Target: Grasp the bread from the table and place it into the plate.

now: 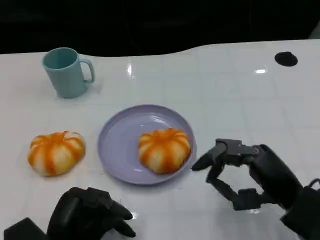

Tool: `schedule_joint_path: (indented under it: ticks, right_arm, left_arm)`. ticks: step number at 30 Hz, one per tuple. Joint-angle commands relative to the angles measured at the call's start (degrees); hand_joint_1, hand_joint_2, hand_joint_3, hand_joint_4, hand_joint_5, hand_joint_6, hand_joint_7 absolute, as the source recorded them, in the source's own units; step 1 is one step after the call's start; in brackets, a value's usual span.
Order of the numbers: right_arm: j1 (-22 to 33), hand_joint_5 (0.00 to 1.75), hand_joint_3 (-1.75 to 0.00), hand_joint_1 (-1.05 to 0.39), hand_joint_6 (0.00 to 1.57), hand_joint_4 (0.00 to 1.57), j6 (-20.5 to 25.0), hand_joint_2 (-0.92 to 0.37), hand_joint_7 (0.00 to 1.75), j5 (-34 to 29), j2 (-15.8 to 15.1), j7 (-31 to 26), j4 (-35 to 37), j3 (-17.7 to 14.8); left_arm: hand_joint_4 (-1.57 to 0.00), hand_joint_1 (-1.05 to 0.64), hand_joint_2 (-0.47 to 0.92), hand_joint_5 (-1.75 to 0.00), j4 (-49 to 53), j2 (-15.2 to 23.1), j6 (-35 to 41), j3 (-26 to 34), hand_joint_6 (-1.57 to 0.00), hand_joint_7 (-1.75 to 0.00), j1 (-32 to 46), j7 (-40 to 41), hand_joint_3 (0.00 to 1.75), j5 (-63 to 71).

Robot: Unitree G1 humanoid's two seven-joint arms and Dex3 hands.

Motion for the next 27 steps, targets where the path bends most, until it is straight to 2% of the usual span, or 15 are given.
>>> schedule_joint_path:
  ticks: [1,4,7,16,21,27]
  right_arm:
    - [3.33,1.63,-1.0,-0.09,0.61,0.64,3.37,-0.62,1.37,-0.31,-1.96,0.76,-4.14,-1.77]
    - [5.56,1.73,-0.91,-0.14,0.6,0.65,5.58,-0.67,1.48,-0.76,-3.31,1.37,-6.79,-2.35]
    - [7.77,1.74,-0.86,-0.16,0.59,0.67,7.01,-0.71,1.52,-0.8,-4.51,2.22,-9.04,-2.92]
    - [12.69,1.75,-0.9,-0.18,0.55,0.67,6.64,-0.7,1.58,-3.87,-4.45,0.57,-12.26,-3.63]
    - [13.07,1.75,-0.92,-0.19,0.55,0.67,4.53,-0.69,1.59,-4.74,-3.28,-1.26,-9.93,-3.71]
    - [11.8,1.75,-0.95,-0.21,0.54,0.67,-1.24,-0.68,1.59,-6.11,-2.81,-2.95,-5.16,-3.57]
  left_arm:
    - [-1.53,-1.05,0.88,-0.5,-0.85,0.4,0.29,0.09,-1.57,-0.26,0.46,0.42,0.0,-0.33]
    - [-1.53,-1.05,0.88,-0.5,-0.61,0.32,0.12,0.19,-1.57,-0.26,0.36,0.18,0.0,-0.6]
    - [-1.53,-1.05,0.88,-0.5,-0.82,0.3,0.08,0.15,-1.57,-0.26,0.46,0.03,0.0,-0.71]
    - [-1.52,-1.05,0.88,-0.5,-0.75,0.67,0.08,0.3,-1.57,-0.25,0.48,0.32,0.0,-0.4]
    - [-1.53,-1.05,0.88,-0.5,-0.93,0.71,0.42,0.37,-1.57,-0.25,0.48,0.33,0.0,-0.51]
    - [-1.54,-1.05,0.88,-0.5,-0.85,0.89,0.19,0.56,-1.57,-0.26,0.43,0.44,0.0,-0.34]
